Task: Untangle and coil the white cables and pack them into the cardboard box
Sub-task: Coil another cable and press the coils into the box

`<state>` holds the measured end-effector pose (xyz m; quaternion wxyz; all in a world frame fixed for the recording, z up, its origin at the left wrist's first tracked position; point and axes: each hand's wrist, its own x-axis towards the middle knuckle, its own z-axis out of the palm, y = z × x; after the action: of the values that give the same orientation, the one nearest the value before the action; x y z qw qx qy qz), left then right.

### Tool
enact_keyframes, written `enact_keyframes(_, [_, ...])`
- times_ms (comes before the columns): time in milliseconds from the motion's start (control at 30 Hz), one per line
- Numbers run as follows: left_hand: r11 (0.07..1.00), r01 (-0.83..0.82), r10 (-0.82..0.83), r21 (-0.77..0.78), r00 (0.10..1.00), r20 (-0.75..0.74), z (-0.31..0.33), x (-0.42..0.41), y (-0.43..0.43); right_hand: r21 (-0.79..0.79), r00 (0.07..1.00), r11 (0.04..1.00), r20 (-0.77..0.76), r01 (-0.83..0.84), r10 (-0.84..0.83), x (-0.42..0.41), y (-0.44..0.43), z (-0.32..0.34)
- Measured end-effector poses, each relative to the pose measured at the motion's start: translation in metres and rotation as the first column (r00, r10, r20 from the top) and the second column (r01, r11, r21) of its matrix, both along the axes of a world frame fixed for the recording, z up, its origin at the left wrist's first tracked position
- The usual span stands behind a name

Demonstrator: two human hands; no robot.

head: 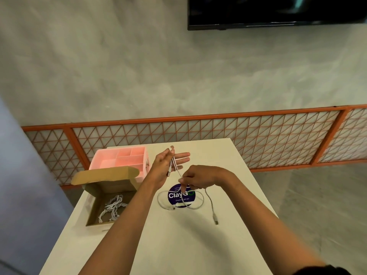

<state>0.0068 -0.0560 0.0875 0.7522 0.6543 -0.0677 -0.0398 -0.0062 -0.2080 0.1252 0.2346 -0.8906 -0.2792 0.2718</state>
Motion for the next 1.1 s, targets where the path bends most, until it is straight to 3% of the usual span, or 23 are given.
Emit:
enact_keyframes(133, [0.987, -0.004, 0.007, 0.162, 1.0, -0.018, 0.0, -0.008, -0.006, 0.01, 0.994, 1.0, 0.108, -0.009, 0.008, 0.0, -0.003, 0.018])
enact_keyframes(300, [0.917, 0.183, -0.164, 0.355, 0.983, -0.083, -0.007, -0.008, -0.001, 0.143, 0.934, 0.982, 0.314, 0.128, -0.167, 0.014, -0.015, 0.035])
enact_keyframes(433, [0.959, 0.276, -0.265, 0.061, 0.954, -0.142, 0.001, -0.011, -0.004, 0.252, 0.922, 0.956, 0.315, 0.15, -0.228, 0.024, -0.023, 0.033])
enact_keyframes(567, [0.907, 0.346, -0.392, -0.24, 0.903, -0.179, 0.007, -0.014, 0.0, 0.445, 0.917, 0.874, 0.231, 0.198, -0.325, 0.029, -0.03, 0.025])
enact_keyframes(733, [0.852, 0.373, -0.455, -0.366, 0.875, -0.166, 0.007, -0.017, 0.001, 0.592, 0.93, 0.783, 0.146, 0.191, -0.337, 0.031, -0.03, 0.018])
enact_keyframes(833, [0.761, 0.463, -0.565, -0.454, 0.817, -0.115, 0.005, -0.016, 0.003, 0.649, 0.933, 0.733, 0.099, 0.203, -0.346, 0.03, -0.029, 0.017])
enact_keyframes(1000, [0.55, 0.572, -0.72, -0.608, 0.694, 0.002, 0.001, -0.009, 0.005, 0.607, 0.945, 0.753, 0.013, 0.253, -0.328, 0.024, -0.028, 0.012])
enact_keyframes(1100, [0.537, 0.557, -0.719, -0.634, 0.695, 0.002, -0.001, -0.006, 0.008, 0.575, 0.944, 0.757, -0.091, 0.31, -0.318, 0.019, -0.028, 0.004])
